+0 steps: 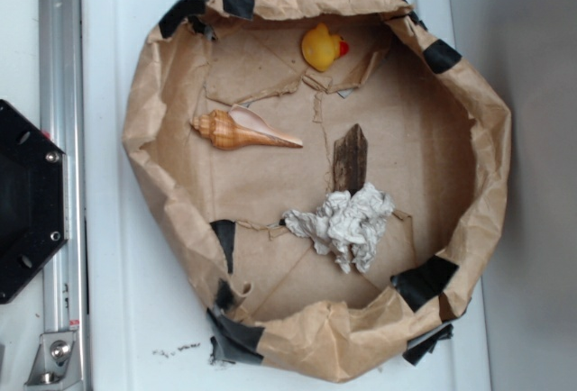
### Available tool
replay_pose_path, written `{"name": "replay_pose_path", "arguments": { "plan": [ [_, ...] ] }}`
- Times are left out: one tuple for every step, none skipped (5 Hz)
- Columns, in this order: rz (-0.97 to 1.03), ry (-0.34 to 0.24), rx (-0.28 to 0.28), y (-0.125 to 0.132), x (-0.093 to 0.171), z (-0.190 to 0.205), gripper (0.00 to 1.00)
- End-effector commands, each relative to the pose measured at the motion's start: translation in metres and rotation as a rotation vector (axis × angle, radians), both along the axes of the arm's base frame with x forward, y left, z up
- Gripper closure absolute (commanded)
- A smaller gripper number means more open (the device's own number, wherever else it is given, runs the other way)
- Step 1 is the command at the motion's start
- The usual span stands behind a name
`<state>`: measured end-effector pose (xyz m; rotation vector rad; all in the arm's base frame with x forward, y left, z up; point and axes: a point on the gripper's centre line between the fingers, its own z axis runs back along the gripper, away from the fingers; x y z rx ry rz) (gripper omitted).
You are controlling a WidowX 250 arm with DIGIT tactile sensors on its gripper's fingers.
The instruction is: Grab the wood chip.
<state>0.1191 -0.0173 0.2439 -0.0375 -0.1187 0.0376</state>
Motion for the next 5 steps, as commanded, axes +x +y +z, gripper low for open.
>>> {"name": "replay_pose_path", "arguments": {
  "plan": [
    [0.0,0.0,0.0,0.0,0.0,0.0,0.0],
    [0.251,0.073,-0.026,0.025,0.05,-0.044,0.0],
    [0.354,0.019,0.01,0.036,0.099,-0.066,0.0],
    [0.601,-0.053,-0.062,0.044,0.144,-0.089,0.0],
    [0.851,-0.062,-0.142,0.052,0.179,-0.104,0.0]
  ]
}}
